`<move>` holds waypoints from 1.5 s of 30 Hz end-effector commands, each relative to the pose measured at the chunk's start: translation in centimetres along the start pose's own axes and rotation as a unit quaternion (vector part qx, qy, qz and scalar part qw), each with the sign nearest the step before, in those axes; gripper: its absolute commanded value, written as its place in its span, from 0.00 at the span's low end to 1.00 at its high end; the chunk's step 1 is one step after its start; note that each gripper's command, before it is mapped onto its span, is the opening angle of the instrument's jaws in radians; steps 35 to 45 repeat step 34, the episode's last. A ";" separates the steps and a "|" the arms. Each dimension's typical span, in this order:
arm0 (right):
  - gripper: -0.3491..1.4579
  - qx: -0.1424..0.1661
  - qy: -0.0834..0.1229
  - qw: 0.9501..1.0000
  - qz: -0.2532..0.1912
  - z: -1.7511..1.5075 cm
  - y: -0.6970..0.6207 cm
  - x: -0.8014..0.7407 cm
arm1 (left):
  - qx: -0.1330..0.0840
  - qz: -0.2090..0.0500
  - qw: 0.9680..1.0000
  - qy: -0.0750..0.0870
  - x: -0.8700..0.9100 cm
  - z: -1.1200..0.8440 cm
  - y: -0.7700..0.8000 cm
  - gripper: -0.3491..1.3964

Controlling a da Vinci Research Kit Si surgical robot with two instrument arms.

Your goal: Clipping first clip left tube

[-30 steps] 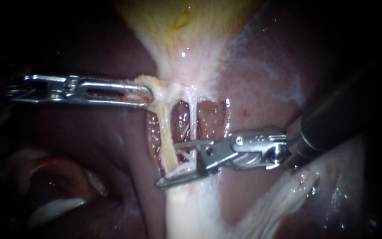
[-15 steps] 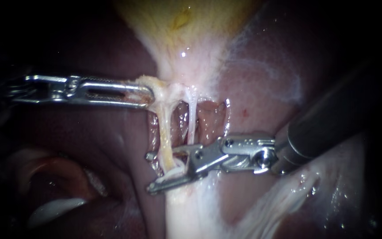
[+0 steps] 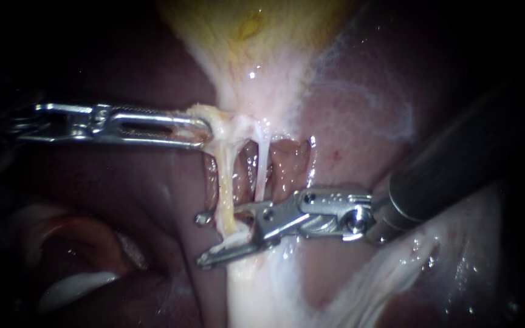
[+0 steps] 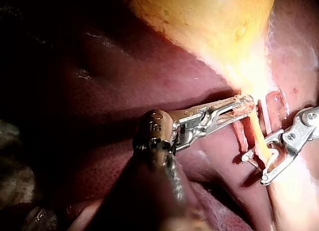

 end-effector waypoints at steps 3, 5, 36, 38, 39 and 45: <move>0.31 0.000 0.001 1.000 0.016 -0.02 0.00 0.02 | 0.000 0.000 1.000 0.000 0.00 0.00 0.00 0.00; 0.13 0.001 0.001 1.000 0.021 -0.03 -0.01 0.02 | 0.000 0.000 1.000 0.000 0.00 0.00 0.00 0.00; 0.00 -0.009 -0.032 0.998 0.054 -0.08 0.00 -0.06 | 0.000 0.000 1.000 0.000 0.00 0.00 0.00 0.00; 0.00 -0.009 -0.032 0.998 0.054 -0.08 0.00 -0.06 | 0.000 0.000 1.000 0.000 0.00 0.00 0.00 0.00; 0.00 -0.009 -0.032 0.998 0.054 -0.08 0.00 -0.06 | 0.000 0.000 1.000 0.000 0.00 0.00 0.00 0.00; 0.00 -0.009 -0.032 0.998 0.054 -0.08 0.00 -0.06 | 0.000 0.000 1.000 0.000 0.00 0.00 0.00 0.00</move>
